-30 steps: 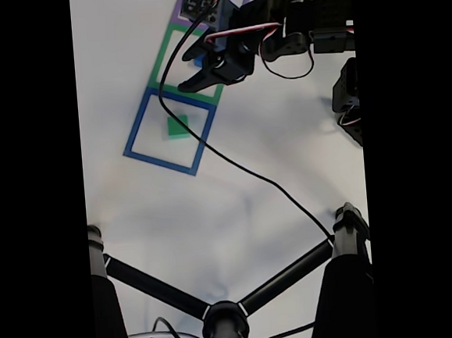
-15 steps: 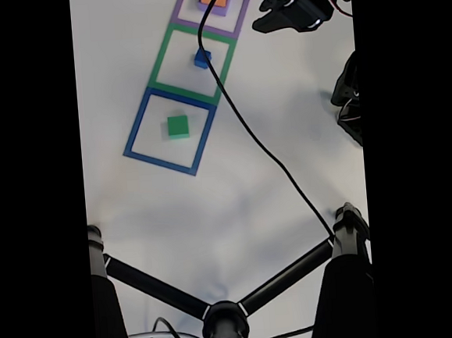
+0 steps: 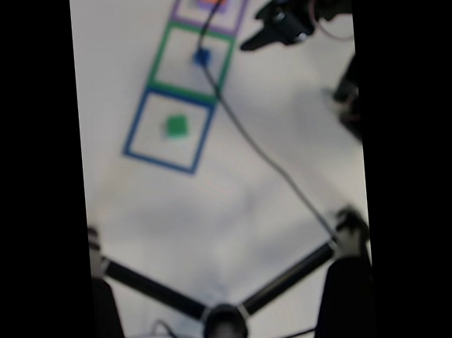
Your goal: Tower of hanoi
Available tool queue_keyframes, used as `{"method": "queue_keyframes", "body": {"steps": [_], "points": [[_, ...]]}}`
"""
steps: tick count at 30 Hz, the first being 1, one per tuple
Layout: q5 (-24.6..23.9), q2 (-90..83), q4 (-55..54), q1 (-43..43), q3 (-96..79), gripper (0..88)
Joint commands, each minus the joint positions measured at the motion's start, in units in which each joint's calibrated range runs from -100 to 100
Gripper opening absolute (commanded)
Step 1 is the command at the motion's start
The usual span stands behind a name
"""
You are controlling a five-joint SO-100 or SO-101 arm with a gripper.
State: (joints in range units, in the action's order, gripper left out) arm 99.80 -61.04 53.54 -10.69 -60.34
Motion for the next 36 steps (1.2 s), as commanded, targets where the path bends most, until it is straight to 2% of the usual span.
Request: {"method": "queue_keyframes", "body": {"steps": [1,9,18,28,36], "points": [[0.2,0.9,-20.2,0.5,-10.2,22.9],[0.2,15.8,-51.5,1.9,-21.2,21.2],[0.2,33.2,-73.9,2.8,-24.3,22.5],[0.2,45.6,-84.7,3.4,-22.7,22.4],[0.2,52.5,-87.7,4.0,-18.8,22.2]]}}
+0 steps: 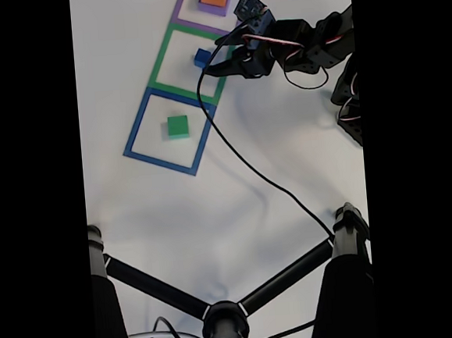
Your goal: Tower of hanoi
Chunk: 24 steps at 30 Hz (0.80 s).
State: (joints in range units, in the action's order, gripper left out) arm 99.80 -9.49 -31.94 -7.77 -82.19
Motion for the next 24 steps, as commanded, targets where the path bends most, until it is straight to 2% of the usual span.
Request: {"method": "queue_keyframes", "body": {"steps": [1,14,24], "points": [[0.2,1.6,-2.5,1.3,3.5,22.0],[0.2,9.1,-7.4,3.5,6.7,18.6],[0.2,10.3,-7.6,3.9,7.1,8.4]]}}
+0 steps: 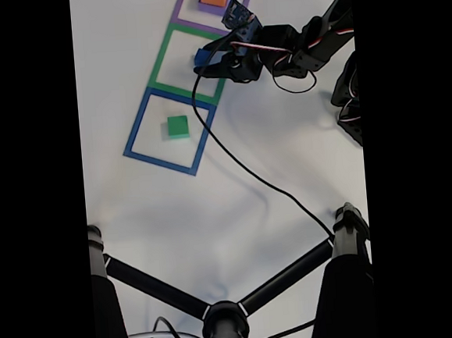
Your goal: Tower of hanoi
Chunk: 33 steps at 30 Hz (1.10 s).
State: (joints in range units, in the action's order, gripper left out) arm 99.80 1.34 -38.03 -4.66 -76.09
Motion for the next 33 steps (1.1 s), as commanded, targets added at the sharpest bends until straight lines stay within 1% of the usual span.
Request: {"method": "queue_keyframes", "body": {"steps": [1,10,14,18,24,33], "points": [[0.2,-0.5,-1.5,0.8,0.9,7.6],[0.2,-0.7,-1.4,1.4,0.5,4.4],[0.2,-1.7,-1.2,1.7,0.9,4.4],[0.2,-6.8,2.6,1.8,0.6,4.7],[0.2,-21.3,20.7,1.9,3.7,4.6],[0.2,-38.0,55.9,3.5,19.9,4.5]]}}
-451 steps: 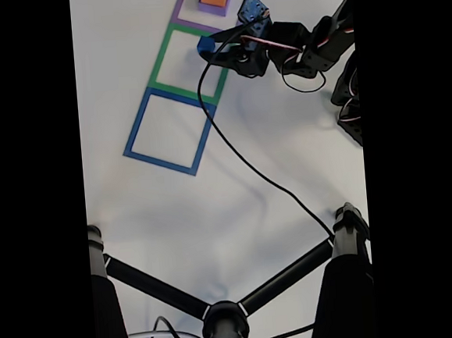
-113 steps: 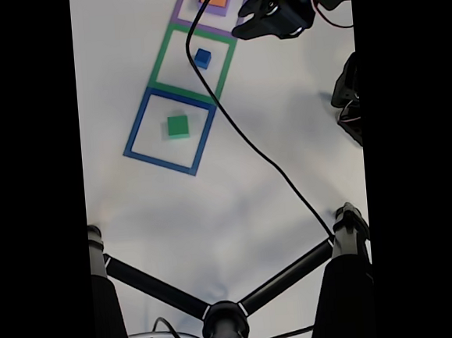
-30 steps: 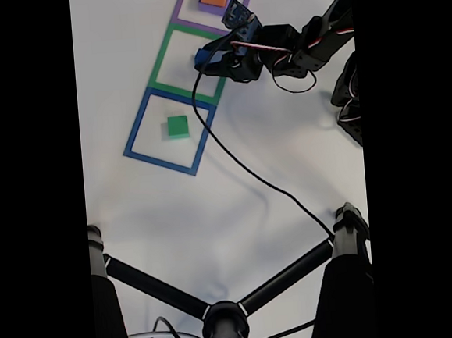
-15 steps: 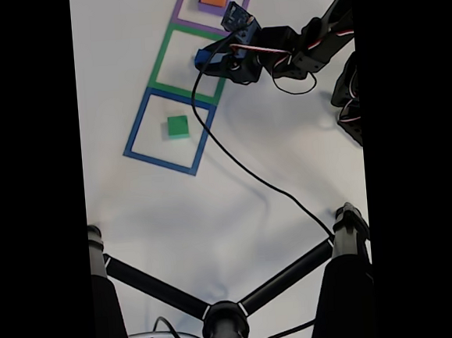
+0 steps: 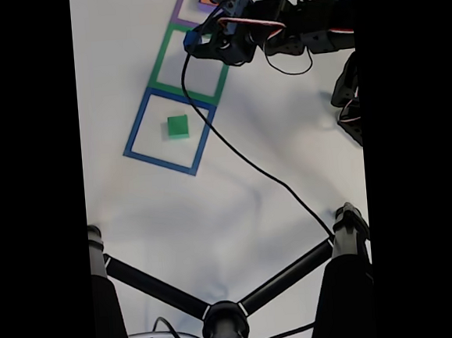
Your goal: Tower of hanoi
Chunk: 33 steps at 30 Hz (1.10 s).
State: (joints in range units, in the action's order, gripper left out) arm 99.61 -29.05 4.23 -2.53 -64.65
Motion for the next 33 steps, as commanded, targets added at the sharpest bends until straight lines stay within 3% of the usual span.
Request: {"method": "queue_keyframes", "body": {"steps": [1,6,13,17,26,29,33], "points": [[0.4,-8.7,16.4,1.6,10.1,4.5],[0.4,-14.0,30.5,3.8,18.2,4.5],[0.4,-16.6,61.5,10.3,41.6,4.6],[0.4,-18.5,67.3,15.1,45.9,4.6],[0.4,-19.7,64.2,19.7,40.5,4.6],[0.4,-19.9,54.4,19.6,31.5,4.6],[0.4,-18.4,32.4,19.6,15.6,4.7]]}}
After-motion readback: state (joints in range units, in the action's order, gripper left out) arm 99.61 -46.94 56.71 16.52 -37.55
